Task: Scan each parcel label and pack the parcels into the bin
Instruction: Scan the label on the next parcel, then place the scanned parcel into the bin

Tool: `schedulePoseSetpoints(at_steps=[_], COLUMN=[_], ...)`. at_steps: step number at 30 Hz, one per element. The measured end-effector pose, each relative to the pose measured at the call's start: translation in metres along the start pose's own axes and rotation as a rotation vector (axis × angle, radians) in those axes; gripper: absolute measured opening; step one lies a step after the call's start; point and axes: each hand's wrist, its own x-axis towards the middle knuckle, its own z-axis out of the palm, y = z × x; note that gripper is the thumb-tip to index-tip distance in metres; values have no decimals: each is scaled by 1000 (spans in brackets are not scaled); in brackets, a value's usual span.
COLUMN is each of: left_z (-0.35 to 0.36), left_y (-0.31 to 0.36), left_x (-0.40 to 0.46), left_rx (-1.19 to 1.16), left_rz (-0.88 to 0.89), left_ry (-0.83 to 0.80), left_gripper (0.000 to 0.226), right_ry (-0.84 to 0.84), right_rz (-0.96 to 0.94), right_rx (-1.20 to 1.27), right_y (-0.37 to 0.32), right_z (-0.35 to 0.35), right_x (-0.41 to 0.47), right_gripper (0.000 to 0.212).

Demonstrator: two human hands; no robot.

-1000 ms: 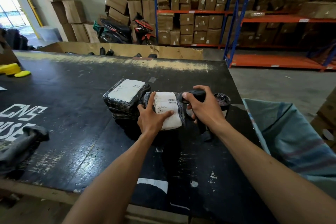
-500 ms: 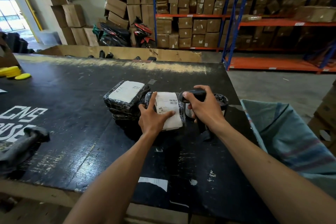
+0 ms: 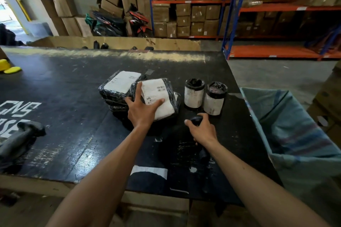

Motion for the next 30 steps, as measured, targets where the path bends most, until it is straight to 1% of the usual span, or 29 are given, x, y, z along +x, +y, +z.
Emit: schedulePoseSetpoints(at_steps=[5,8,9,11,13,14,15,18,20,21,23,24,25,27,30], left_z=[-3,-1,0,4,8,12,16,32,47,56,78,90,102,131,180], left_y=[-5,-3,-1,6,16,23,30,58,81,92,116,128,141,166,201], left_x=[-7,-9,-9,-9,-8,-7,-6,-4,-8,-13,-25,-32,-39,-52,-71], left_rx=[-61,-81,-88,-113,-152,-175,-200,-273,-304,-323,-369,-397,-417,-412,-426], left_rz=[-11,7,16,40,73,87,96,128,182,213,262,270,272,288,285], left_ry=[-21,-28,-33,-37,-37,-39,-43,-85,-140,-176,-258,-300,-337,-383,-456], left_gripper=[103,103,103,103,102,101,102,103,103,103,97,90,81,63,54], right_ry=[40,14,3,-6,38,78,115,180,217,222,197,176,158,136,163], right_rz=[69,66,68,73,37,-10,-76,-294,-375,-398,-445,-464,-480,-495,-407], right_rx=[-41,-64,-101,-237,-358,-351,-280,97,251,287,296,286,280,268,233], right_y=[20,20,19,15,9,6,2,-11,-19,-21,-21,-18,-13,4,40], right_z=[10,9,6,-1,-14,-24,-36,-78,-107,-121,-148,-160,-172,-196,-231], right_x=[6,10,11,12,13,14,16,24,30,33,41,46,52,66,84], right_gripper=[70,72,76,91,103,103,100,80,78,76,64,59,59,69,80])
